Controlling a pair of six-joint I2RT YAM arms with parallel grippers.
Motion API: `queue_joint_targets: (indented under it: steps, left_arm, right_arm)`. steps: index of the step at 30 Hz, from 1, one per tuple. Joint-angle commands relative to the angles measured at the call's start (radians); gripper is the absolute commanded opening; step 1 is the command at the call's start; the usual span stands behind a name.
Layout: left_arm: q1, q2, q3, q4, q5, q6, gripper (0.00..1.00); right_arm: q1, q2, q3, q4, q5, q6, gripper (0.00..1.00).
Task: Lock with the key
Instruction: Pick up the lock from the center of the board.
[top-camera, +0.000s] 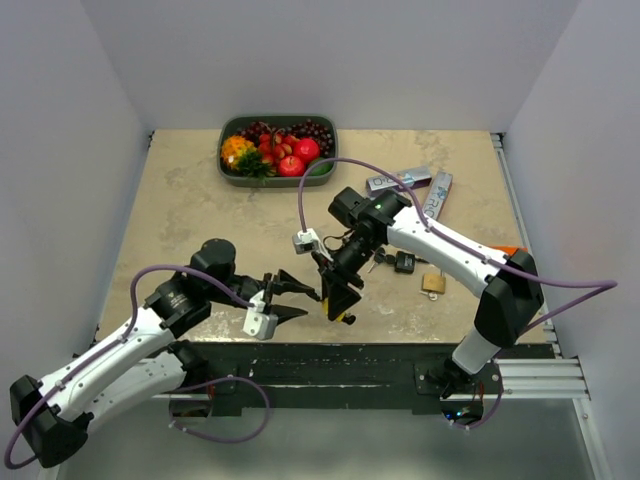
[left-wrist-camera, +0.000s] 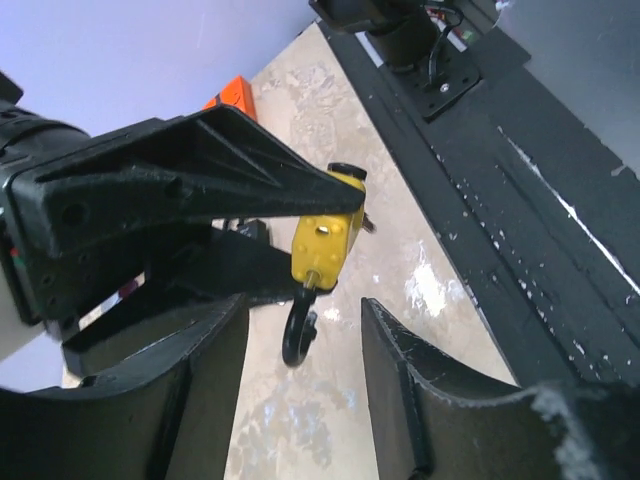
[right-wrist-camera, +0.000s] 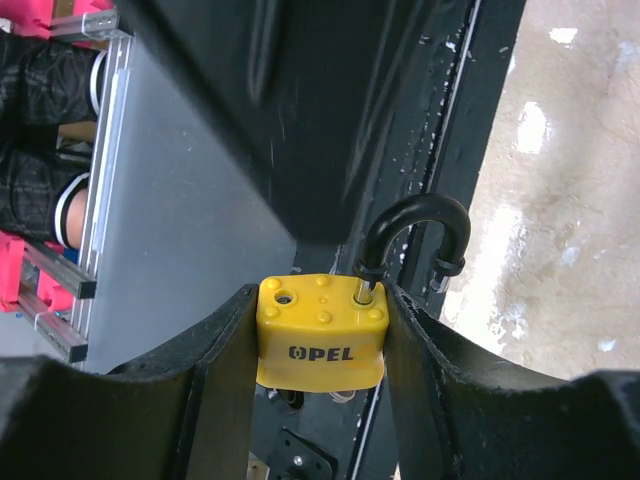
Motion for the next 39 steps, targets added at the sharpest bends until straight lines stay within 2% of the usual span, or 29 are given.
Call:
queue_joint_targets:
  steps: [1,5,11,21,26,31,33,34,36,37,38,39]
  left_arm:
    - [-0.056,0.032,-0.013,0.102,-0.057,-0.018,0.51]
    - [-0.063,0.051,-0.019,0.099,-0.074,-0.013,0.49]
    - [-0.065,0.063,-0.021,0.087,-0.081,-0.010,0.40]
    - [-0.063,0.071,-0.022,0.065,-0.085,-0.001,0.33]
    - [-0.067,0.084,-0.013,0.055,-0.080,0.005,0.22]
    - [-0.070,0.089,0.001,0.026,-0.068,0.022,0.19]
    - [-0.071,0.086,0.005,0.012,-0.066,0.024,0.04]
    - [-0.073,0.081,0.008,0.004,-0.068,0.024,0.00]
    - [-0.071,0.063,0.007,0.001,-0.086,0.016,0.00]
    - [-0.071,0.052,0.002,0.006,-0.095,-0.007,0.00]
    - [-0.073,0.043,-0.001,0.013,-0.104,-0.027,0.00]
    - [-0.071,0.025,-0.002,0.016,-0.123,-0.045,0.00]
  right_arm:
    - [0.018,-0.021,0.054,-0.017,-0.080,0.002,0.00]
    - [0.027,-0.028,0.047,-0.029,-0.080,-0.018,0.00]
    - [0.036,-0.031,0.048,-0.043,-0.085,-0.034,0.00]
    - [0.053,-0.031,0.056,-0.064,-0.083,-0.070,0.00]
    - [0.055,-0.028,0.068,-0.069,-0.093,-0.070,0.00]
    - [0.055,-0.027,0.076,-0.074,-0.099,-0.077,0.00]
    - [0.055,-0.027,0.082,-0.077,-0.102,-0.075,0.00]
    - [0.055,-0.027,0.083,-0.075,-0.103,-0.072,0.09]
    - [0.052,-0.028,0.091,-0.071,-0.093,-0.055,0.27]
    - [0.047,-0.030,0.093,-0.066,-0.085,-0.047,0.40]
    - [0.041,-0.039,0.091,-0.049,-0.062,-0.022,0.62]
    - [0.033,-0.042,0.086,-0.040,-0.053,-0.008,0.73]
